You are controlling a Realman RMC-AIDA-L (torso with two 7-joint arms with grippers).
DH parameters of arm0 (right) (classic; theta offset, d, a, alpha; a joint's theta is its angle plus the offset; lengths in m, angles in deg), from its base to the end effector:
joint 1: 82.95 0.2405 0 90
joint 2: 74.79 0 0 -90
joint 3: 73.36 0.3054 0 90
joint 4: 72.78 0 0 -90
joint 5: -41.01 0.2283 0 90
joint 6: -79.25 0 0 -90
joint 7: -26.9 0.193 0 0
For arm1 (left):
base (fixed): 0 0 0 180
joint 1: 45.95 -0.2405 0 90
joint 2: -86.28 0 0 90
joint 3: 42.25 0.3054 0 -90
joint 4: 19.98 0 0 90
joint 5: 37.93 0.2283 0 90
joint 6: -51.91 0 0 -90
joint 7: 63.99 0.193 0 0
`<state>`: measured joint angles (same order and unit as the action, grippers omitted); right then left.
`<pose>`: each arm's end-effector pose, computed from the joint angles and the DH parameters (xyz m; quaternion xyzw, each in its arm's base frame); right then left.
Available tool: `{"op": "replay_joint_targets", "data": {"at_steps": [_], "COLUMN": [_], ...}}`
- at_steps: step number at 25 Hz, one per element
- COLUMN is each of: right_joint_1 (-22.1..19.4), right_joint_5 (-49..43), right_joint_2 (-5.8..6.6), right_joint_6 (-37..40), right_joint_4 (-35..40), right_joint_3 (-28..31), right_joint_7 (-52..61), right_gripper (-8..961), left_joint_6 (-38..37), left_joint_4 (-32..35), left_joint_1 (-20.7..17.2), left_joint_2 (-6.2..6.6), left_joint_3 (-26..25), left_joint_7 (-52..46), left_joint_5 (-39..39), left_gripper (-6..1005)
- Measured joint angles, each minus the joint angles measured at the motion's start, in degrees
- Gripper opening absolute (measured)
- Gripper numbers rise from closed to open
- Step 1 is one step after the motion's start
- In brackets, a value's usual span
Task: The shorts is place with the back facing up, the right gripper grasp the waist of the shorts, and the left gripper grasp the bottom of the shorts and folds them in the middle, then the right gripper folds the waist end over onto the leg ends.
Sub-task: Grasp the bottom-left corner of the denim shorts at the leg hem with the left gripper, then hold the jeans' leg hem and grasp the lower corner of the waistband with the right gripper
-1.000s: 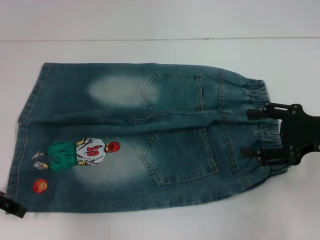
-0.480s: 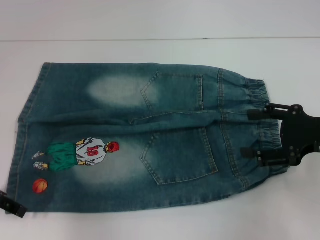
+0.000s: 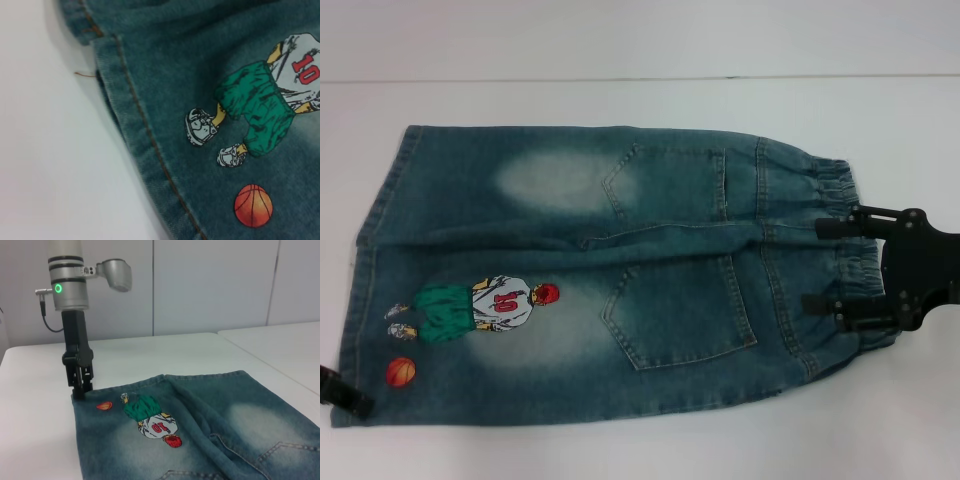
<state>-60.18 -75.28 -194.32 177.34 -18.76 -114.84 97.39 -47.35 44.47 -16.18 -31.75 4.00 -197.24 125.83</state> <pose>0.3030 0.3476 -0.0271 -0.9686 0.0758 0.1857 0.1469 -0.3840 0.3446 0.0060 -0.8120 -0.5313 0.1943 0.1436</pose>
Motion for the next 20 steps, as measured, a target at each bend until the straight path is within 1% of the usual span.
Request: {"op": "replay_joint_targets", "data": {"at_steps": [2,9,13,15,18,20], "right_joint_1": [0.0,-0.1,-0.1,-0.1,-0.1,-0.1], "right_joint_5": [0.0,0.0,0.0,0.0,0.0,0.1], "right_joint_2": [0.00,0.00,0.00,0.00,0.00,0.00], "right_joint_6": [0.1,0.2,0.2,0.2,0.4,0.4], "right_joint_4": [0.0,0.0,-0.1,0.0,0.2,0.2], "right_joint_3": [0.0,0.0,0.0,0.0,0.0,0.0], "right_joint_7": [0.0,0.0,0.0,0.0,0.0,0.0], "right_gripper": [912,912,912,912,912,912], "left_joint_6": [-0.2,-0.9,-1.3,-1.4,-1.5,-1.5], "left_joint_4": [-0.4,0.0,0.0,-0.2,-0.3,0.3], "left_joint_1": [0.0,-0.3,-0.2,-0.1,0.0,0.2], "left_joint_2": [0.00,0.18,0.05,-0.06,-0.62,-1.13], "left_joint_3": [0.8,1.6,2.2,2.9,3.7,3.7], "left_joint_7": [-0.1,-0.7,-0.8,-0.8,-0.8,-0.8], "left_joint_5": [0.0,0.1,0.1,0.1,0.1,0.0], "left_gripper": [549,389,297,206,70,58]}}
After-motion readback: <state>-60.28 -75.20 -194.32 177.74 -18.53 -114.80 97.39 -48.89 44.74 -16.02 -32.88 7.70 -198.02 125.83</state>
